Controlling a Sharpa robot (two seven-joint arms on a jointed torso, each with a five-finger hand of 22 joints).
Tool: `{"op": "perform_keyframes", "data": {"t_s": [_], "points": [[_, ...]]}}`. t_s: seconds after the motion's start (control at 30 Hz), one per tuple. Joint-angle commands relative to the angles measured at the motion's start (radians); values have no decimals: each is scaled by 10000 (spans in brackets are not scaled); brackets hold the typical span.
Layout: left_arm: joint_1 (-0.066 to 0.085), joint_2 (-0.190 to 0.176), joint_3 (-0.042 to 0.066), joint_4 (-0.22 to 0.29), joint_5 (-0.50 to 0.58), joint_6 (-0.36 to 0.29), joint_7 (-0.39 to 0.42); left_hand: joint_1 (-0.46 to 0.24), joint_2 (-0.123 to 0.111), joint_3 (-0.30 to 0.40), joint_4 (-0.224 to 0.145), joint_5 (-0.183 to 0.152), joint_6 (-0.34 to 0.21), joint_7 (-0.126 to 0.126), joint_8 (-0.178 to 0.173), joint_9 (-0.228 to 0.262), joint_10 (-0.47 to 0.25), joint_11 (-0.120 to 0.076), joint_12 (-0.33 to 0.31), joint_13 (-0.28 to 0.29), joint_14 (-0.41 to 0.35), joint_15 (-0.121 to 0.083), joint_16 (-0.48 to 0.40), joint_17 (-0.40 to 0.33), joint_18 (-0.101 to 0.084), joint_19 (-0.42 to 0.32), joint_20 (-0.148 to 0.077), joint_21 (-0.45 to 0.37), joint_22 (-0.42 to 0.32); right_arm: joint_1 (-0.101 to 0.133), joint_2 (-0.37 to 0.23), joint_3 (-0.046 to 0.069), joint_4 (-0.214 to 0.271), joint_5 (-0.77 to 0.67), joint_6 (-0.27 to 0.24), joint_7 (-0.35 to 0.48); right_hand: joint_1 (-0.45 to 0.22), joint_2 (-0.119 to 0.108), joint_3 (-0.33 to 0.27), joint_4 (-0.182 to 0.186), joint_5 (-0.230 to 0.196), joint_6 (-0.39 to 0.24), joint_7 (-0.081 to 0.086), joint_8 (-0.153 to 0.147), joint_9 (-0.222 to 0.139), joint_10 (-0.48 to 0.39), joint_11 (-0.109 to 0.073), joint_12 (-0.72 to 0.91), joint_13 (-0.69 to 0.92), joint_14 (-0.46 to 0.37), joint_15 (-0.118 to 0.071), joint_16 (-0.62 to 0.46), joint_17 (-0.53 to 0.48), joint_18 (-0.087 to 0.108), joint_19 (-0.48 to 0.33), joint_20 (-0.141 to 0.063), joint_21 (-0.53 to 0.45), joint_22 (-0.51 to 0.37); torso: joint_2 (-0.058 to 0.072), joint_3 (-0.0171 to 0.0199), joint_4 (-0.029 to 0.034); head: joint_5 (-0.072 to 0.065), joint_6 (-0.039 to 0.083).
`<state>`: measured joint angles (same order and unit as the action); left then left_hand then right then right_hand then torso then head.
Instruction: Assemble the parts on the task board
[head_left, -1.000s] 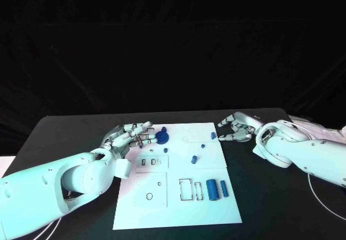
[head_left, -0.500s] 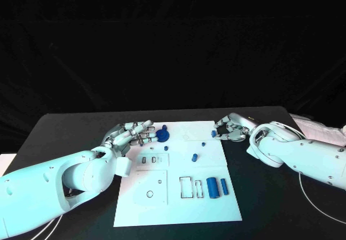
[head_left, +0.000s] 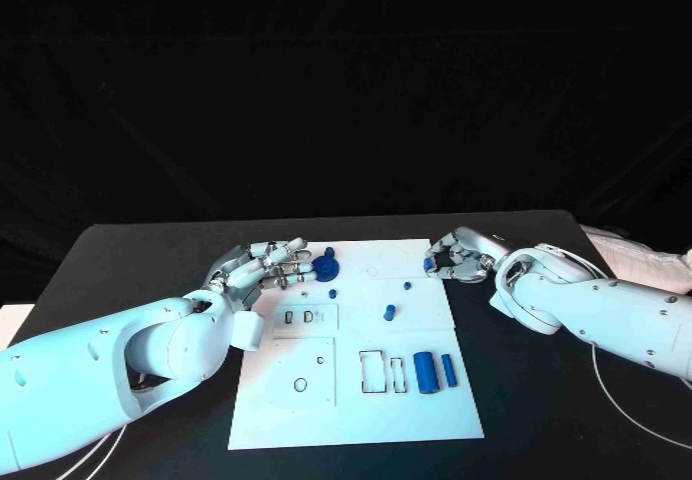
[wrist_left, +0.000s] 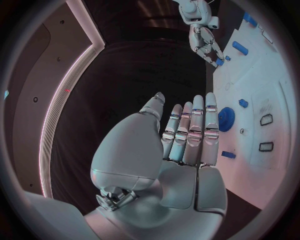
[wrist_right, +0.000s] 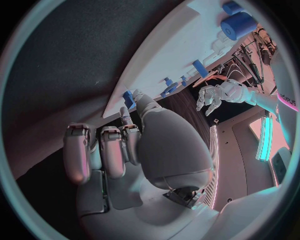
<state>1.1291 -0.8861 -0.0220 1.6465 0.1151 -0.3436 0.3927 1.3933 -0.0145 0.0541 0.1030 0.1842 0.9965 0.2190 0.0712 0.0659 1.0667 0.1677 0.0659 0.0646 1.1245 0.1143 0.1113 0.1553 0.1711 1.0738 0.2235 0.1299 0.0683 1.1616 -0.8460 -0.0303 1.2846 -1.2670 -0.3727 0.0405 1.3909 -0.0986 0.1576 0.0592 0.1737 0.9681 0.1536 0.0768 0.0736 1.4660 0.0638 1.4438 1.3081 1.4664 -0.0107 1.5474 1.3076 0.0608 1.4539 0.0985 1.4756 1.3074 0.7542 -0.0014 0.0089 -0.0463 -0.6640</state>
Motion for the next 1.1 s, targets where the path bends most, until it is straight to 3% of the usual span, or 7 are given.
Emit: {"op": "perform_keyframes", "data": {"t_s": [0.03, 0.53, 1.1], "points": [[1, 13, 6, 13, -57, 231, 3, 21, 83, 3, -50, -39, -29, 33, -39, -3, -62, 13, -20, 11, 12, 60, -43, 15, 113, 72, 20, -58, -11, -20, 48, -5, -41, -4, 181, 133, -14, 161, 58, -36, 59, 113, -2, 13, 10, 391, 22, 38, 1860, 935, 12, 40, 2119, -129, 43, -19, 23, 347, -4, 7, -6, 4, -12], [1, -1, 6, 18, -64, 266, -37, 21, 83, 3, -50, -39, -29, 33, -39, -3, -62, 13, -20, 11, 12, 60, -43, 15, 113, 72, 20, -58, -11, -23, 210, -4, -268, 78, 266, 210, -58, 301, 182, -79, 43, 409, -35, 27, 12, 444, -3, 123, 1913, 941, -29, 51, 2149, -134, 59, -51, 37, 377, 4, 18, -2, 12, -66], [1, -16, 6, 23, -109, 275, -65, 21, 83, 3, -50, -39, -29, 33, -39, -3, -62, 13, -20, 11, 12, 60, -43, 15, 113, 72, 20, -58, -11, -26, 323, -3, -396, 223, 341, 295, -134, 504, 441, -197, -48, 1196, -255, 194, 55, 486, -183, 191, 1960, 949, -186, 63, 2188, -142, 83, -183, 57, 425, -6, 26, 5, -8, -128]]}}
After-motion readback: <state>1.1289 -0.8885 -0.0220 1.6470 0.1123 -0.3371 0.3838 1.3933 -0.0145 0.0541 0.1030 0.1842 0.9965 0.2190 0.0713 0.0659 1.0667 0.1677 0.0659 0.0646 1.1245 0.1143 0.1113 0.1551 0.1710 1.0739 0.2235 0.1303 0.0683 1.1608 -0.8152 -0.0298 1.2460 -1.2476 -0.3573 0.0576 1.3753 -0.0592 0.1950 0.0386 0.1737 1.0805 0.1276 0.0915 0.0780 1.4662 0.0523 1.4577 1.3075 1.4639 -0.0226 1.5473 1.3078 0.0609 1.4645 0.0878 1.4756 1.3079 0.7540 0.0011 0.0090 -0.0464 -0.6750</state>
